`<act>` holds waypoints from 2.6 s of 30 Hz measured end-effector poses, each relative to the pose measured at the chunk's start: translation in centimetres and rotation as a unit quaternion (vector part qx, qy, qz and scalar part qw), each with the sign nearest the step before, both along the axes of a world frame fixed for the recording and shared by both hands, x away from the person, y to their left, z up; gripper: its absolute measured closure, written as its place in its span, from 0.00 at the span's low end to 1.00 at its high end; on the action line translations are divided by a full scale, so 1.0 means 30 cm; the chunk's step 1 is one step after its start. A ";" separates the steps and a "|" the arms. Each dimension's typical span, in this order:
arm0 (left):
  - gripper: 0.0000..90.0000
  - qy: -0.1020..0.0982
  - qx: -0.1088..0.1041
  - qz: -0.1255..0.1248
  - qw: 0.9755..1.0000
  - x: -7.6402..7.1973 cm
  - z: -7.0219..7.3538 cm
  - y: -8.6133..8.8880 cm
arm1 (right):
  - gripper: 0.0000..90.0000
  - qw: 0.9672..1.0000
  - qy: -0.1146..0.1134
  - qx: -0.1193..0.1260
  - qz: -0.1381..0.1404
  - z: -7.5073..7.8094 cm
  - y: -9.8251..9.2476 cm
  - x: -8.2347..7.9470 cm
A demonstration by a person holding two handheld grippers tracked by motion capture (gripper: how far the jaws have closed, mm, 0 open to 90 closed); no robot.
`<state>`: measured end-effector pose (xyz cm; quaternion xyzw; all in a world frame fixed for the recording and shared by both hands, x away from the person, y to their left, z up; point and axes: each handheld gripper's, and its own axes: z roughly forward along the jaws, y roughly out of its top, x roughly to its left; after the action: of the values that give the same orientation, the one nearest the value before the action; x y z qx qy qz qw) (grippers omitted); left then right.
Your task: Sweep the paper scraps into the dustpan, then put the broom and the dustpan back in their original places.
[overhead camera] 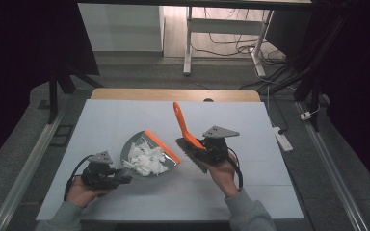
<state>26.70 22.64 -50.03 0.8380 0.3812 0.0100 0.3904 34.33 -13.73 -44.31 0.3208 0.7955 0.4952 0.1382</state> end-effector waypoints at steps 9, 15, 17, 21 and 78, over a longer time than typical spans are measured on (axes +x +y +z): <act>0.68 -0.015 -0.024 0.043 0.999 -0.008 0.016 0.010 | 0.77 1.000 -0.014 0.004 0.009 0.016 -0.033 -0.026; 0.68 -0.018 -0.044 0.079 0.996 -0.010 0.023 0.021 | 0.77 1.000 -0.017 0.010 0.009 0.019 -0.076 -0.044; 0.68 -0.016 -0.047 0.092 0.995 -0.009 0.021 0.024 | 0.77 1.000 -0.019 0.011 0.007 0.019 -0.094 -0.050; 0.68 -0.015 -0.047 0.115 0.992 -0.009 0.022 0.035 | 0.77 1.000 -0.018 0.016 0.000 0.020 -0.136 -0.060; 0.68 0.039 -0.034 0.300 0.953 0.025 -0.089 0.043 | 0.77 0.995 0.082 0.037 -0.048 -0.092 -0.347 -0.011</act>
<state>27.45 23.92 -52.70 0.6714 0.6296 0.0813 0.3824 33.99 -24.14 -47.07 0.4034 0.7691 0.4886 0.0842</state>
